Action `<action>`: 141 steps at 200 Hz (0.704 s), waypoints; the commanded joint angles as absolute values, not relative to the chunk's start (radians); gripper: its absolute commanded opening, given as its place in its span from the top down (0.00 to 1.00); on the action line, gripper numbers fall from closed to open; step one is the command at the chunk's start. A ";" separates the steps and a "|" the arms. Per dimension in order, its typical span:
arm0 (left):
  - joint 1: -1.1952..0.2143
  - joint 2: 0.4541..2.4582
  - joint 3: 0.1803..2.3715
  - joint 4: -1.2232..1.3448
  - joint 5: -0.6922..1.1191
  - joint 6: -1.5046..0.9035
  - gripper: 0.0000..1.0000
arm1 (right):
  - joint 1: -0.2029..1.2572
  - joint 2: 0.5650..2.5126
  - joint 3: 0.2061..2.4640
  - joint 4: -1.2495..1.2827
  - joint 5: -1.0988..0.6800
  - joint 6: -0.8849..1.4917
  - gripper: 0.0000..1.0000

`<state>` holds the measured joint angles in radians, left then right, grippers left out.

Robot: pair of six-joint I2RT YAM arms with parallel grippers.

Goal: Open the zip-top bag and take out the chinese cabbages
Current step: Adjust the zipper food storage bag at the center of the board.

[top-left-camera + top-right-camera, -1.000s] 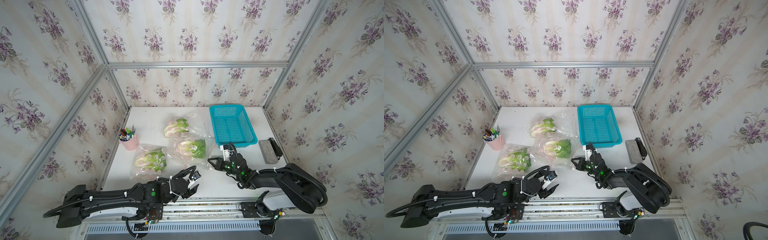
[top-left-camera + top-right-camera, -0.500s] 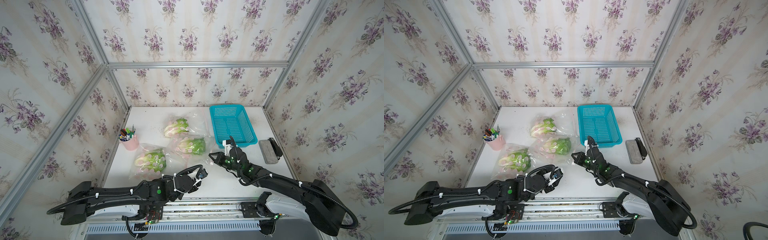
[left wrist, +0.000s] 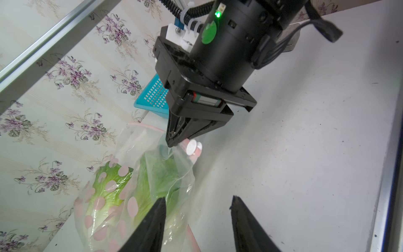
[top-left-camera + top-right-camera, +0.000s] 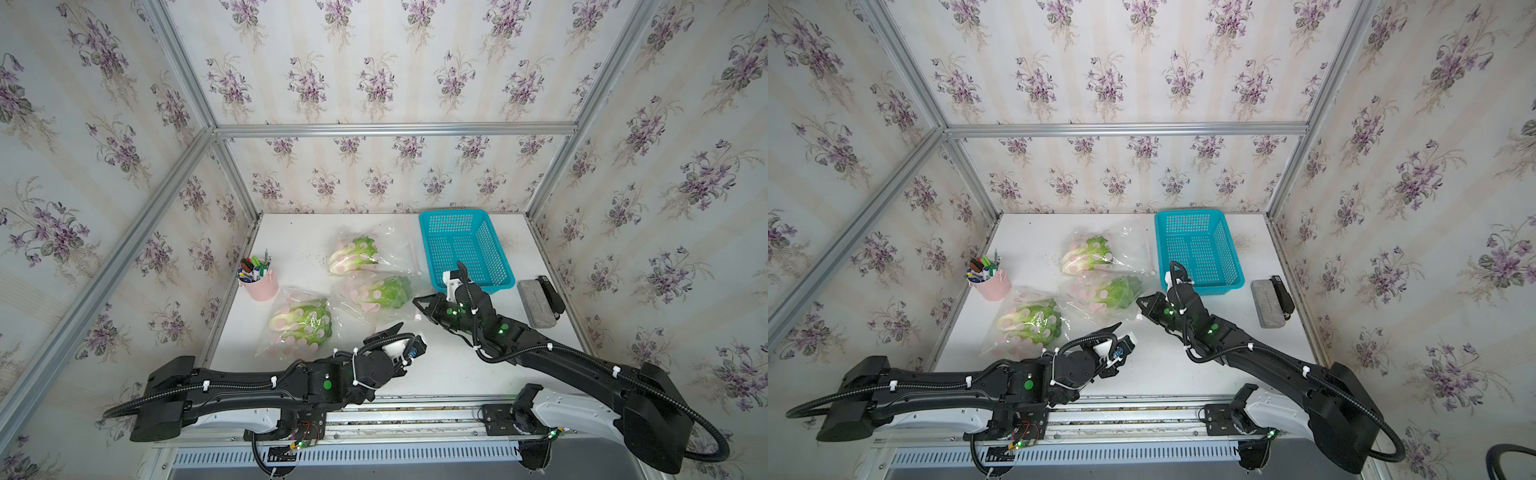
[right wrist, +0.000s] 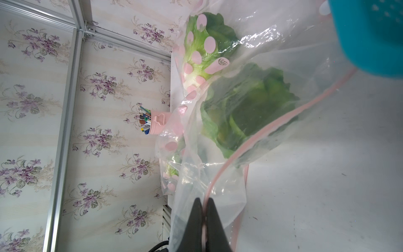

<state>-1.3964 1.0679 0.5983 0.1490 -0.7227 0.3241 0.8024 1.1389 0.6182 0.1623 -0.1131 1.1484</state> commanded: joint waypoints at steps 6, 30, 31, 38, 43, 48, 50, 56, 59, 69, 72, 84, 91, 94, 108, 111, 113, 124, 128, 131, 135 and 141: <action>-1.397 1.087 0.613 0.225 -0.796 0.379 0.56 | 0.819 1.153 0.646 0.138 -0.088 1.164 1.00; -1.397 1.101 0.616 0.233 -0.808 0.384 0.63 | 0.827 1.152 0.662 0.126 -0.082 1.164 1.00; -1.397 1.101 0.616 0.235 -0.808 0.384 0.63 | 0.827 1.151 0.662 0.126 -0.081 1.164 1.00; -1.397 1.104 0.614 0.239 -0.808 0.382 0.64 | 0.827 1.148 0.665 0.120 -0.077 1.163 1.00; -1.397 1.102 0.611 0.243 -0.808 0.381 0.65 | 0.828 1.146 0.667 0.116 -0.074 1.163 1.00; -1.397 1.103 0.608 0.245 -0.808 0.379 0.65 | 0.827 1.144 0.669 0.114 -0.073 1.163 1.00; -1.396 1.102 0.606 0.247 -0.808 0.379 0.66 | 0.827 1.142 0.669 0.114 -0.072 1.163 1.00; -1.395 1.101 0.603 0.247 -0.807 0.377 0.66 | 0.827 1.141 0.670 0.112 -0.073 1.163 1.00; -1.396 1.101 0.602 0.246 -0.806 0.375 0.65 | 0.827 1.140 0.670 0.111 -0.074 1.163 1.00; -1.396 1.101 0.595 0.247 -0.807 0.369 0.65 | 0.827 1.138 0.673 0.108 -0.074 1.163 1.00; -1.396 1.101 0.592 0.248 -0.806 0.368 0.64 | 0.827 1.137 0.672 0.107 -0.075 1.163 1.00; -1.396 1.101 0.581 0.247 -0.801 0.357 0.59 | 0.827 1.133 0.673 0.107 -0.075 1.164 1.00; -1.395 1.101 0.576 0.251 -0.801 0.350 0.58 | 0.827 1.132 0.675 0.108 -0.077 1.164 1.00; -1.395 1.101 0.573 0.252 -0.800 0.348 0.58 | 0.827 1.132 0.675 0.108 -0.078 1.163 1.00; -1.391 1.104 0.563 0.265 -0.796 0.340 0.55 | 0.828 1.134 0.684 0.107 -0.086 1.160 1.00; -1.390 1.104 0.562 0.269 -0.794 0.339 0.55 | 0.828 1.135 0.685 0.105 -0.087 1.160 1.00; -1.390 1.106 0.561 0.270 -0.793 0.339 0.54 | 0.828 1.135 0.687 0.106 -0.087 1.160 1.00; -1.383 1.110 0.564 0.277 -0.788 0.340 0.55 | 0.831 1.138 0.689 0.106 -0.089 1.159 1.00; -1.381 1.112 0.565 0.278 -0.786 0.339 0.55 | 0.832 1.139 0.690 0.103 -0.090 1.158 1.00; -1.378 1.113 0.568 0.280 -0.783 0.341 0.56 | 0.832 1.140 0.692 0.102 -0.090 1.158 1.00; -1.375 1.115 0.570 0.280 -0.780 0.341 0.56 | 0.833 1.140 0.693 0.102 -0.089 1.158 1.00; -1.369 1.117 0.574 0.280 -0.773 0.341 0.57 | 0.833 1.140 0.692 0.102 -0.089 1.159 1.00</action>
<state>-1.3823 1.1103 0.5655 0.2317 -0.7864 0.3534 0.8303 1.1393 0.6830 0.0967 -0.0917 1.1519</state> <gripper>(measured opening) 0.442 0.056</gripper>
